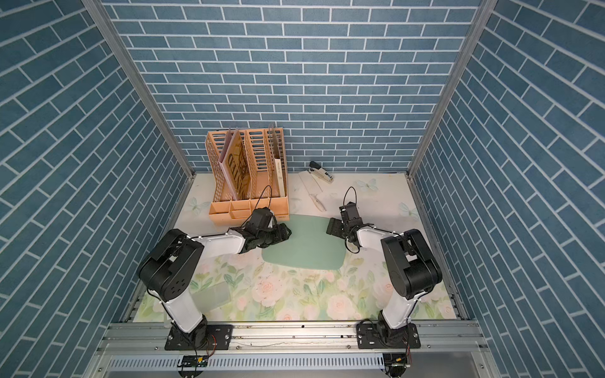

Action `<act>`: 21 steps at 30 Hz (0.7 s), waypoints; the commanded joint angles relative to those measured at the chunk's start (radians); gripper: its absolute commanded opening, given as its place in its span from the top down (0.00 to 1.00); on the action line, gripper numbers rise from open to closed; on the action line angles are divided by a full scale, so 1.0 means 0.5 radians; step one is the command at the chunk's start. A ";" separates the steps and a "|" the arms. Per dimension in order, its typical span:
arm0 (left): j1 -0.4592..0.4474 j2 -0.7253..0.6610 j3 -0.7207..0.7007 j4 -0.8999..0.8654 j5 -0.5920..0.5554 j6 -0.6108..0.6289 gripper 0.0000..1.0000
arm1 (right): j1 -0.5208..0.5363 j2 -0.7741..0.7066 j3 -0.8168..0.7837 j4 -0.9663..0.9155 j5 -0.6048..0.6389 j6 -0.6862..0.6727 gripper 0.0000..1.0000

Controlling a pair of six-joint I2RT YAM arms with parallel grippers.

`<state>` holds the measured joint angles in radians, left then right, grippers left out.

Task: Align the knife with the edge of the cutting board
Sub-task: Adjust the distractor at the corner of the board.

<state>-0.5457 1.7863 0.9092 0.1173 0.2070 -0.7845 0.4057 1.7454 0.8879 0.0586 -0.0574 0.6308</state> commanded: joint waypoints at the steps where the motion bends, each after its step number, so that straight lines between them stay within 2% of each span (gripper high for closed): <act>1: 0.003 0.164 0.039 -0.112 0.183 0.034 0.19 | 0.043 0.141 0.073 -0.116 -0.299 -0.026 0.12; 5: 0.004 0.236 0.016 -0.037 0.247 -0.007 0.20 | 0.038 0.201 0.126 -0.146 -0.298 -0.047 0.13; 10: -0.053 0.102 -0.253 0.152 0.247 -0.092 0.20 | 0.041 0.054 -0.140 0.025 -0.387 0.064 0.13; 15: -0.279 -0.016 -0.434 0.226 0.207 -0.153 0.20 | 0.058 -0.183 -0.488 0.140 -0.448 0.142 0.13; 21: -0.615 -0.040 -0.475 0.374 0.180 -0.318 0.20 | 0.061 -0.554 -0.806 0.093 -0.409 0.162 0.13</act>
<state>-0.7212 1.7023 0.7002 0.3580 0.0864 -0.8440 0.3878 1.5028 0.5594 0.2146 -0.0517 0.6041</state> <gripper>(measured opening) 0.797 0.867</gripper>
